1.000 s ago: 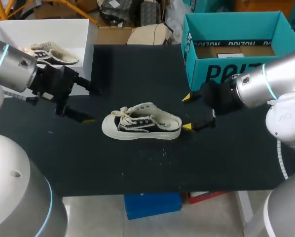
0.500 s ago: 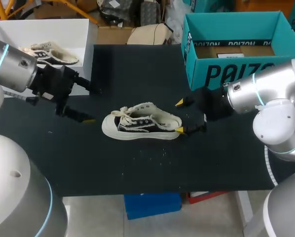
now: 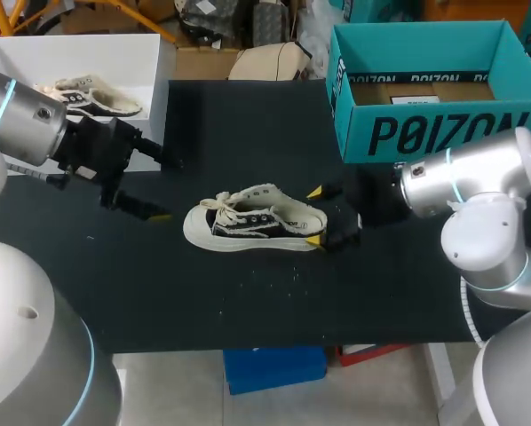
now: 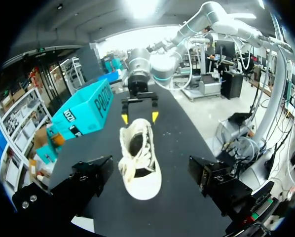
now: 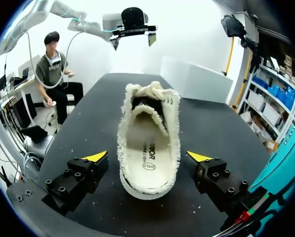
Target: Take the shoe out of the shoebox, open the shoe tongue, remove and reinsert the insole, then place the shoe into the shoebox
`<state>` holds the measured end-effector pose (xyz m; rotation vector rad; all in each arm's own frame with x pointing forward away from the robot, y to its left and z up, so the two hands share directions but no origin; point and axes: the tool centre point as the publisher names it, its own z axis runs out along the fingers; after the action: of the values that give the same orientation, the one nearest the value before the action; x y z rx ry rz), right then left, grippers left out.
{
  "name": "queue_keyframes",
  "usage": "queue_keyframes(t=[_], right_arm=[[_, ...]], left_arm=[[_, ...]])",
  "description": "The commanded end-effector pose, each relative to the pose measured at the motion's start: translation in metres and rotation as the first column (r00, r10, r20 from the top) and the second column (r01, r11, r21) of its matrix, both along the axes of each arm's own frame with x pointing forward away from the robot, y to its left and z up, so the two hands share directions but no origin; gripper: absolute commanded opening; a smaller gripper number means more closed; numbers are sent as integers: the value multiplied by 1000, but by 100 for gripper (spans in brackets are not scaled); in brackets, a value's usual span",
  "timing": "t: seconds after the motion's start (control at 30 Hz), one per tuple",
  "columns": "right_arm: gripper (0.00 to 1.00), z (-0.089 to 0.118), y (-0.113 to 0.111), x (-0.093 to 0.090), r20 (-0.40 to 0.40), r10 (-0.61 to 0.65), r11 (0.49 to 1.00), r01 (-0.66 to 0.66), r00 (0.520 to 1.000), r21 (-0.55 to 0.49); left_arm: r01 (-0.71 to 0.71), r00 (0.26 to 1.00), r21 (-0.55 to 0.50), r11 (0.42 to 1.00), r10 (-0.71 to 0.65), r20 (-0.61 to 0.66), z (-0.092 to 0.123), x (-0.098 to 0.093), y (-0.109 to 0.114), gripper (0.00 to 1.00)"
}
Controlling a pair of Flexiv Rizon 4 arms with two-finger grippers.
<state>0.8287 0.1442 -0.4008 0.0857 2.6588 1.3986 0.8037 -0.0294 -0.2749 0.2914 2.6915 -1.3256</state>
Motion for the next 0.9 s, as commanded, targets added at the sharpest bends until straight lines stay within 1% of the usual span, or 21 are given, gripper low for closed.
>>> queue_keyframes(t=[0.03, 0.23, 0.9], right_arm=[[100, -7, 4, 7, 1, 2, 1000, -2, 1000, 16], [100, -12, 5, 10, -14, 7, 1000, -7, 1000, 18], [100, -28, 6, 9, -46, 1, 1000, 0, 999, 25]], left_arm=[[-2, 1000, 0, 1000, 2, 4, -1, 0, -1, 100], [-2, 1000, 0, 1000, 2, 4, -1, 0, -1, 100], [-2, 1000, 0, 1000, 2, 4, -1, 0, -1, 100]])
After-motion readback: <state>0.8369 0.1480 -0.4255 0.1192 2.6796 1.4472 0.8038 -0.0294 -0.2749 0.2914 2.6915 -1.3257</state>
